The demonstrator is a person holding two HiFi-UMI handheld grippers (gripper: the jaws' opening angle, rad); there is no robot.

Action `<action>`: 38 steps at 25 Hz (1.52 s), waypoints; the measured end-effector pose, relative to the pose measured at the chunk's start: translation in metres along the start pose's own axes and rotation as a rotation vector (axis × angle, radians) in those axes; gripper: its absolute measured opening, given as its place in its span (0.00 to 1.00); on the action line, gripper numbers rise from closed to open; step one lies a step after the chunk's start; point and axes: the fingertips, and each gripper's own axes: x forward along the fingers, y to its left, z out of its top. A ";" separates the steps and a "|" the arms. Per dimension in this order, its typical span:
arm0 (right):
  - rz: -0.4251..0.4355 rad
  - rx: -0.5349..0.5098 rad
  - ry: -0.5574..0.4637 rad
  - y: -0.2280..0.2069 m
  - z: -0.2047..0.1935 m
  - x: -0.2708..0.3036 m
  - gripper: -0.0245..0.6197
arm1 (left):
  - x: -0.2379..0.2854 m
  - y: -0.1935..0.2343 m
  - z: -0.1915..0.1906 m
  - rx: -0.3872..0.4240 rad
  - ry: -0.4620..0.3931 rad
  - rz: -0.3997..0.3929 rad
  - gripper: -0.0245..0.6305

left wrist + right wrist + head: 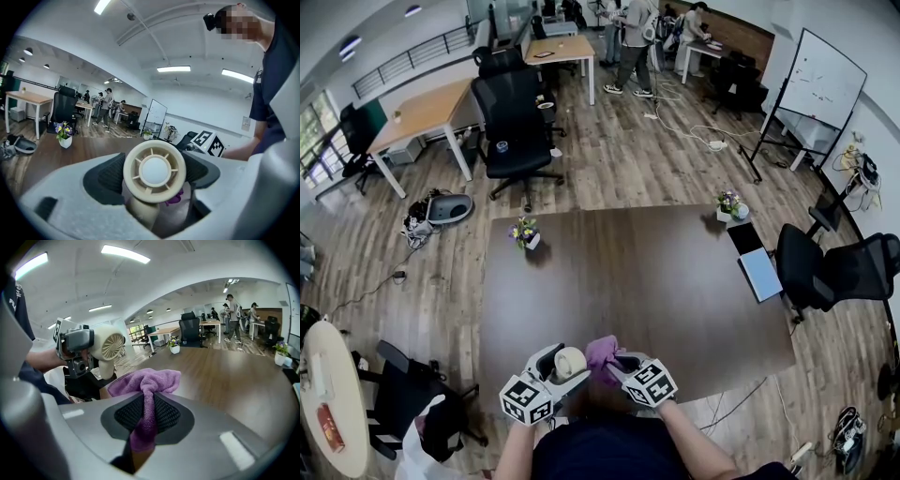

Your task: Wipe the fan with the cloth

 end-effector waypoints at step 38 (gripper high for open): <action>-0.139 0.124 0.180 -0.050 -0.095 0.031 0.29 | 0.039 0.053 -0.192 0.096 0.563 0.035 0.61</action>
